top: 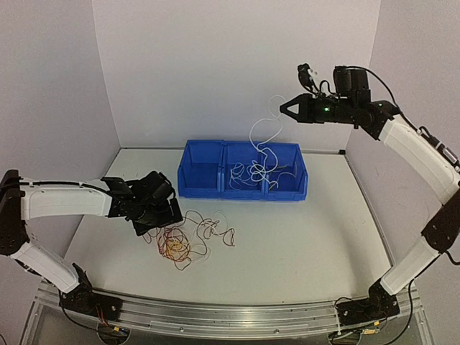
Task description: Untangle the cables
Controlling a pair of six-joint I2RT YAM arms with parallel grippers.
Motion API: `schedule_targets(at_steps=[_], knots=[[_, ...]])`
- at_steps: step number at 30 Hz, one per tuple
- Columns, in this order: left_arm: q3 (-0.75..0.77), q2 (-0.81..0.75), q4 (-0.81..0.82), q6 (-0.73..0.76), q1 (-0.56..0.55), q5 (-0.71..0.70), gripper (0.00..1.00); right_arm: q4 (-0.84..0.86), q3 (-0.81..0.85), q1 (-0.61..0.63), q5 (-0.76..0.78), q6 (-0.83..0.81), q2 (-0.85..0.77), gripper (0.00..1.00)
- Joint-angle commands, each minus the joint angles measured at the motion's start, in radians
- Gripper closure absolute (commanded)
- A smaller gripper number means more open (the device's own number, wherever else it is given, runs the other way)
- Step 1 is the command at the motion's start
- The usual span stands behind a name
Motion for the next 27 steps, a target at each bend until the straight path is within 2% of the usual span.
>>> schedule_targets(at_steps=[1,7,13,20,27], knots=[[-0.027,-0.149,-0.075,-0.05,0.0,-0.061,0.0,0.035,0.139,0.024,-0.028,0.018,0.112,1.0],[-0.12,-0.304,-0.083,-0.084,0.0,-0.063,0.0,0.047,0.301,0.034,-0.025,0.056,0.27,1.0],[-0.166,-0.368,-0.097,-0.112,0.0,-0.054,0.0,0.049,0.441,0.035,0.101,0.024,0.401,1.0],[-0.182,-0.373,-0.116,-0.132,0.0,-0.044,0.0,0.049,0.458,0.034,0.2,-0.06,0.468,1.0],[-0.159,-0.341,-0.11,-0.116,0.0,-0.041,0.0,0.049,0.456,0.034,0.187,-0.104,0.573,1.0]])
